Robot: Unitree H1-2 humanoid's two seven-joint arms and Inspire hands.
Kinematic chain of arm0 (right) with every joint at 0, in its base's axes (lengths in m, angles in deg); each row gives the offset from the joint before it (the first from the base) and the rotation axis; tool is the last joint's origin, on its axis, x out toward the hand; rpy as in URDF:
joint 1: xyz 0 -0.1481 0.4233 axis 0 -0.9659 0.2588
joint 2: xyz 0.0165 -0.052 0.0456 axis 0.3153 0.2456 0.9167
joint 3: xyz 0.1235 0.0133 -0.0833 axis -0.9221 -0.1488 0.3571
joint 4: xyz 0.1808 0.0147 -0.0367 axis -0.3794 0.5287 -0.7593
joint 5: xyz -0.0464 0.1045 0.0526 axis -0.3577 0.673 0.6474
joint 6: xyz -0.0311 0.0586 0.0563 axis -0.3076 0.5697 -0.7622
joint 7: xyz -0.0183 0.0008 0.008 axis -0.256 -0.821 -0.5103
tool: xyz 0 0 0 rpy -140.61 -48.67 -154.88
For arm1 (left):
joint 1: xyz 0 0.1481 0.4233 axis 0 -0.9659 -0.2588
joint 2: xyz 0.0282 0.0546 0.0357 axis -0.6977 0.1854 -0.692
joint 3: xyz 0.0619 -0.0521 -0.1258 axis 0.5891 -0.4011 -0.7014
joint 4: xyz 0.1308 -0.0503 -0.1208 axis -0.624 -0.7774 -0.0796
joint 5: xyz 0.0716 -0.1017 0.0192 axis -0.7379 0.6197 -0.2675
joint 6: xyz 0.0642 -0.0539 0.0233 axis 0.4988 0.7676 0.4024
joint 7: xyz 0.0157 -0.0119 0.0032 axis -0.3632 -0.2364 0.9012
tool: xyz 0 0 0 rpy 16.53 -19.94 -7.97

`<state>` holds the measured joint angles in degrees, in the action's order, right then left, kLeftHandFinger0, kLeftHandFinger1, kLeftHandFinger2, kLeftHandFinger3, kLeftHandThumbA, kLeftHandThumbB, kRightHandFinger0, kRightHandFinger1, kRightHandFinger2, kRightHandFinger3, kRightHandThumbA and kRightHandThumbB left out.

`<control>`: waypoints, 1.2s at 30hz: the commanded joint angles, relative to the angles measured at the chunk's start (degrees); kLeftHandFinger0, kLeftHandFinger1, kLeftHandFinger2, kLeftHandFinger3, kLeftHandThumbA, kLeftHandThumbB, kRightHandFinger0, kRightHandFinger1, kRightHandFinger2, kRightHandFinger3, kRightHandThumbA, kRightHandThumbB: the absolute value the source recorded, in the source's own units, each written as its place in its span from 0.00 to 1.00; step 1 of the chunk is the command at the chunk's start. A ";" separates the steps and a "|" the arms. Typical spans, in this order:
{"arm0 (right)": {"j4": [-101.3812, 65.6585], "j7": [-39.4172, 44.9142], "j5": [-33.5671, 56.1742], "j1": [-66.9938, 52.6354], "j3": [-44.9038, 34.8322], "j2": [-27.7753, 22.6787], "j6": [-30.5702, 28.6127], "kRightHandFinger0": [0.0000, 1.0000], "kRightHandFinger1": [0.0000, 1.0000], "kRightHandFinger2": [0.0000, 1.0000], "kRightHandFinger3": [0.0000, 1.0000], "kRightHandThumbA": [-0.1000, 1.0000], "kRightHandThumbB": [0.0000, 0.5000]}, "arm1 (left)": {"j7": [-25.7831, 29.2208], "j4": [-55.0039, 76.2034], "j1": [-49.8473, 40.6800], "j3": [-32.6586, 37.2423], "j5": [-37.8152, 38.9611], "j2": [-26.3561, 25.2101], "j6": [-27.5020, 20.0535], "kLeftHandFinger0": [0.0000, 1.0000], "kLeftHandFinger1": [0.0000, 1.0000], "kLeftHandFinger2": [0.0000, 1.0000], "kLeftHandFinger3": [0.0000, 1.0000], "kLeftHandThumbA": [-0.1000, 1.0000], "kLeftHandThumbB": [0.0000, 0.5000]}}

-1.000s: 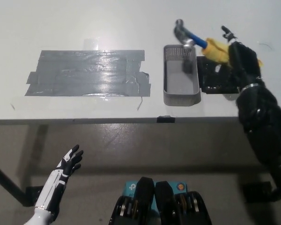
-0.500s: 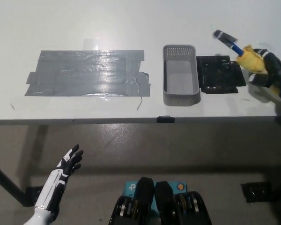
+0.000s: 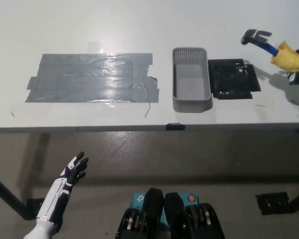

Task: The robot picks the hammer with right hand and hits the black area on the desk and places it back.

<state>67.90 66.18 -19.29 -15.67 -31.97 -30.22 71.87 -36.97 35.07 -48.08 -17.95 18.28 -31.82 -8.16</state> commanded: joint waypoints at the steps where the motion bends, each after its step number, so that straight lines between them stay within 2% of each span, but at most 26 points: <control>1: -9.58 15.23 1.95 16.18 3.37 -7.70 2.49 0.00 0.42 0.78 0.90 0.00 0.29 | -0.54 1.65 1.68 -0.96 -0.25 -1.64 -1.23 1.00 1.00 1.00 1.00 1.00 0.15; 4: -9.37 15.39 1.28 17.08 4.71 -7.30 2.17 0.00 0.48 0.82 0.59 0.00 0.30 | -0.44 2.05 1.77 -1.02 -0.19 -1.47 -0.70 1.00 1.00 1.00 1.00 1.00 0.15; 6: -9.14 15.75 0.26 17.78 6.19 -7.16 1.88 0.00 0.53 0.86 0.48 0.00 0.31 | -0.32 2.66 1.73 -0.99 -0.44 -1.42 0.24 1.00 1.00 1.00 1.00 1.00 0.17; 8: -9.03 15.81 -0.56 18.12 7.55 -6.95 1.55 0.00 0.55 0.86 0.41 0.00 0.34 | -0.35 2.92 1.72 -1.01 -0.30 -1.37 0.43 1.00 1.00 1.00 1.00 1.00 0.17; 9: -8.76 15.93 -1.46 18.23 8.79 -6.75 0.76 0.00 0.50 0.75 0.38 0.00 0.35 | -0.30 3.02 1.70 -1.06 -0.23 -1.31 0.54 1.00 1.00 1.00 1.00 1.00 0.19; 10: -8.13 16.04 -1.70 18.40 9.56 -6.38 1.23 0.00 0.46 0.71 0.34 0.00 0.36 | -0.45 2.93 1.74 -1.08 -0.15 -1.48 0.50 1.00 1.00 1.00 1.00 1.00 0.19; 12: -7.26 16.82 -0.77 18.41 10.17 -6.05 0.84 0.00 0.43 0.71 0.39 0.00 0.35 | -0.53 3.10 1.68 -1.02 -0.12 -1.49 0.59 1.00 1.00 1.00 1.00 1.00 0.20; 15: -6.24 16.27 -0.54 17.60 10.86 -5.45 -0.34 0.00 0.47 0.80 0.37 0.00 0.33 | -0.64 2.97 1.67 -1.15 0.41 -1.51 0.04 1.00 1.00 1.00 1.00 1.00 0.20; 16: -5.41 16.80 -0.29 17.31 11.38 -5.43 -2.13 0.00 0.48 0.85 0.42 0.00 0.31 | -0.64 3.02 1.59 -1.08 0.15 -1.61 -0.28 1.00 1.00 1.00 1.00 1.00 0.20; 17: -5.01 17.42 -0.06 17.39 11.52 -5.24 -1.11 0.00 0.51 0.92 0.53 0.00 0.31 | -0.62 3.04 1.68 -1.15 0.29 -1.55 -0.21 1.00 1.00 1.00 1.00 1.00 0.20; 19: -3.41 18.48 1.40 17.04 11.12 -4.85 -1.12 0.01 0.57 0.95 0.85 0.00 0.31 | -0.65 3.03 1.82 -1.33 0.81 -1.43 0.11 1.00 1.00 1.00 1.00 1.00 0.22; 21: -2.50 18.66 1.20 16.55 11.62 -4.89 -2.94 0.01 0.56 0.92 0.95 0.00 0.34 | -0.54 2.86 1.80 -1.24 0.22 -1.53 -0.20 1.00 1.00 1.00 0.99 1.00 0.23; 23: -2.30 18.67 0.53 16.16 12.20 -4.94 -3.63 0.01 0.56 0.90 0.90 0.00 0.31 | -0.49 2.49 1.82 -1.24 0.00 -1.66 -0.61 1.00 1.00 1.00 0.99 1.00 0.24; 27: -2.31 19.10 -1.17 15.66 14.11 -5.18 -3.34 0.09 0.66 0.99 0.83 0.00 0.28 | -0.61 2.58 1.59 -1.28 0.42 -1.66 -0.57 1.00 1.00 1.00 0.99 1.00 0.21; 29: -1.28 19.65 -1.49 15.60 14.92 -5.40 -4.12 0.11 0.70 1.00 0.84 0.00 0.27 | -0.50 2.87 1.31 -1.25 0.27 -1.59 -0.66 1.00 1.00 1.00 0.98 1.00 0.19; 31: -0.52 20.12 -1.53 16.00 15.36 -5.43 -4.52 0.10 0.69 1.00 0.89 0.00 0.28 | -0.44 2.93 1.45 -1.27 0.14 -1.62 -0.41 1.00 1.00 1.00 0.97 1.00 0.20; 32: -0.36 20.33 -2.15 16.11 15.91 -5.56 -4.39 0.04 0.61 0.93 0.88 0.00 0.29 | -0.42 3.05 1.46 -1.30 0.18 -1.58 -0.11 1.00 1.00 1.00 0.97 1.00 0.20; 33: 0.15 20.57 -1.65 16.13 15.59 -5.64 -4.10 0.01 0.58 0.91 0.91 0.00 0.31 | -0.42 3.22 1.46 -1.28 0.13 -1.58 0.18 1.00 1.00 1.00 0.96 1.00 0.22; 35: 0.31 20.87 -1.83 16.37 15.73 -5.74 -3.68 0.03 0.60 0.93 0.94 0.00 0.31 | -0.38 3.45 1.48 -1.27 -0.08 -1.63 0.46 1.00 1.00 1.00 0.96 1.00 0.22; 36: -0.03 21.64 -1.43 16.37 15.44 -5.86 -2.91 0.03 0.61 0.94 0.91 0.00 0.31 | -0.35 3.45 1.49 -1.21 -0.28 -1.67 0.34 1.00 1.00 1.00 0.95 1.00 0.22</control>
<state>68.93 86.32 -20.90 -4.01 -15.56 -33.50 69.75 -36.98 36.37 -47.14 -18.60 18.27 -32.68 -7.38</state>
